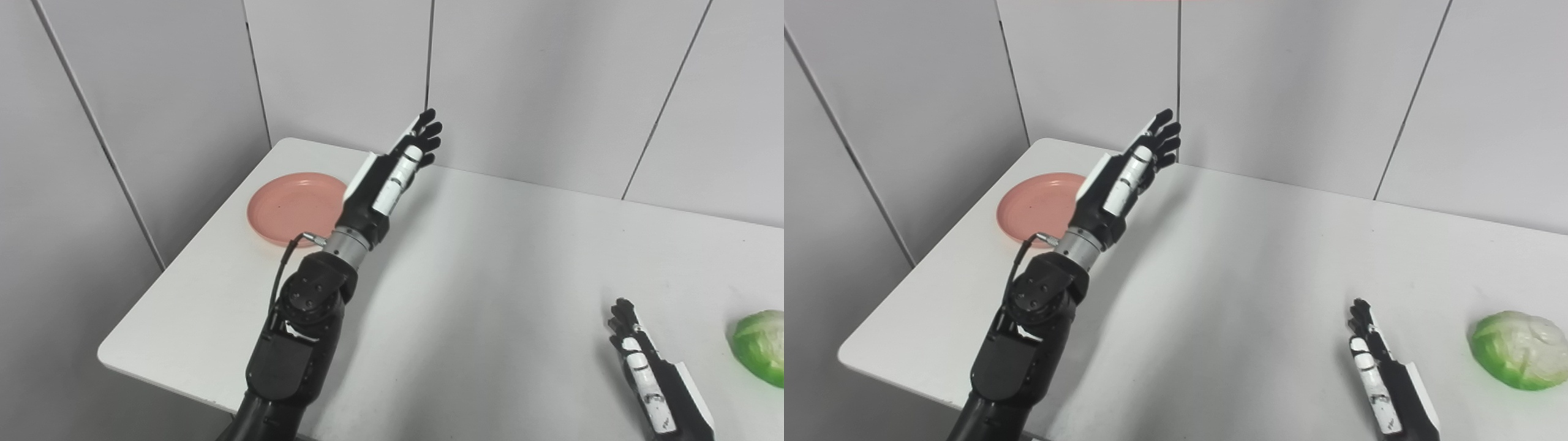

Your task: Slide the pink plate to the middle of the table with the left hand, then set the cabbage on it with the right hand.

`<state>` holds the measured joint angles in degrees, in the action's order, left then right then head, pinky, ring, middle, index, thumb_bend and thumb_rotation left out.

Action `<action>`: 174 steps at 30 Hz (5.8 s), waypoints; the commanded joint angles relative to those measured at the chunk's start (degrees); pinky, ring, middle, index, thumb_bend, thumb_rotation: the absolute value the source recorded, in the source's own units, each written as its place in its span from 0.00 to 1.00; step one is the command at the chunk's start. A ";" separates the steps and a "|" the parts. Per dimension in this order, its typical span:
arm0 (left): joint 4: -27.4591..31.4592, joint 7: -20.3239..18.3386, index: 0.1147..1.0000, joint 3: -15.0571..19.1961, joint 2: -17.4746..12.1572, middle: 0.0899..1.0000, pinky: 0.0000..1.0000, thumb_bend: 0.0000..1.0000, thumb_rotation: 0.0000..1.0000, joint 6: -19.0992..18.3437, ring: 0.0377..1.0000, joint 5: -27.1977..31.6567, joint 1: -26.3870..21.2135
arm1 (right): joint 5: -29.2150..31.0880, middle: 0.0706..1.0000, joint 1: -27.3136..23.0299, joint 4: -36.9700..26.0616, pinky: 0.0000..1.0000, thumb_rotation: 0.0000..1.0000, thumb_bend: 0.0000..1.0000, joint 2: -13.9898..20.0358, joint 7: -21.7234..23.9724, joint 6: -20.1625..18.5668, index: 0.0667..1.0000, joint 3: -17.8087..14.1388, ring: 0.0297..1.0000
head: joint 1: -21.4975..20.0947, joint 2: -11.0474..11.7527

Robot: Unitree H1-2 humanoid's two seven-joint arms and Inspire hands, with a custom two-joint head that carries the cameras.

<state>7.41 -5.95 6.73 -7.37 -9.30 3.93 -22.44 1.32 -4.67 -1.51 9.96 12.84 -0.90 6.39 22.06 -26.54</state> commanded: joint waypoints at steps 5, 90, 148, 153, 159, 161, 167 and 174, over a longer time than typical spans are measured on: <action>-2.67 2.33 0.91 5.45 -5.76 0.93 0.93 0.45 1.00 0.28 0.92 1.98 -8.55 | 0.32 1.00 0.16 -1.17 1.00 1.00 0.06 0.10 0.24 -1.61 1.00 -0.24 1.00 | 0.31 0.26; -49.30 7.86 0.92 16.15 -20.06 0.92 0.93 0.38 1.00 11.19 0.93 8.49 -10.63 | 1.93 1.00 0.86 -5.24 1.00 1.00 0.02 1.13 0.59 -5.19 1.00 -0.56 1.00 | 2.30 -2.30; -48.99 3.99 0.89 4.65 -7.88 0.91 0.93 0.39 1.00 11.01 0.92 9.11 -9.18 | -0.33 1.00 1.36 -6.87 1.00 1.00 0.11 0.39 -0.09 -6.94 1.00 0.11 1.00 | -2.62 -5.60; -49.11 3.60 0.90 4.33 -7.22 0.91 0.92 0.38 1.00 10.41 0.92 9.68 -9.25 | -0.60 1.00 1.28 -6.54 1.00 1.00 0.13 0.19 0.02 -6.53 1.00 0.31 1.00 | -3.92 -6.04; -49.14 1.43 0.90 4.20 -6.15 0.91 0.93 0.37 1.00 10.46 0.93 11.36 -9.11 | -1.36 1.00 1.29 -6.26 1.00 1.00 0.18 -0.15 -0.29 -6.82 1.00 0.78 1.00 | -7.11 -7.25; -48.79 0.87 0.90 4.13 -5.70 0.92 0.94 0.36 1.00 10.25 0.93 11.98 -9.02 | -1.68 1.00 1.32 -5.96 1.00 1.00 0.20 -0.27 -0.58 -6.46 1.00 0.94 1.00 | -7.64 -7.47; -46.45 0.55 0.90 1.58 -4.48 0.91 0.92 0.37 1.00 9.19 0.92 10.86 -8.33 | -2.12 1.00 1.29 -5.43 1.00 1.00 0.23 -0.47 -0.84 -5.85 1.00 1.16 1.00 | -8.61 -8.03; -40.67 -0.71 0.91 -1.93 -2.68 0.92 0.94 0.37 1.00 5.20 0.93 10.38 -6.29 | -2.79 1.00 1.04 -5.03 1.00 1.00 0.25 -0.74 -1.08 -5.94 1.00 1.39 1.00 | -10.94 -8.92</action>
<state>-33.84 -3.45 6.94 -12.23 0.24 14.76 -29.02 -1.26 -3.05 -6.82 9.71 11.41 -7.03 7.11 11.95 -35.24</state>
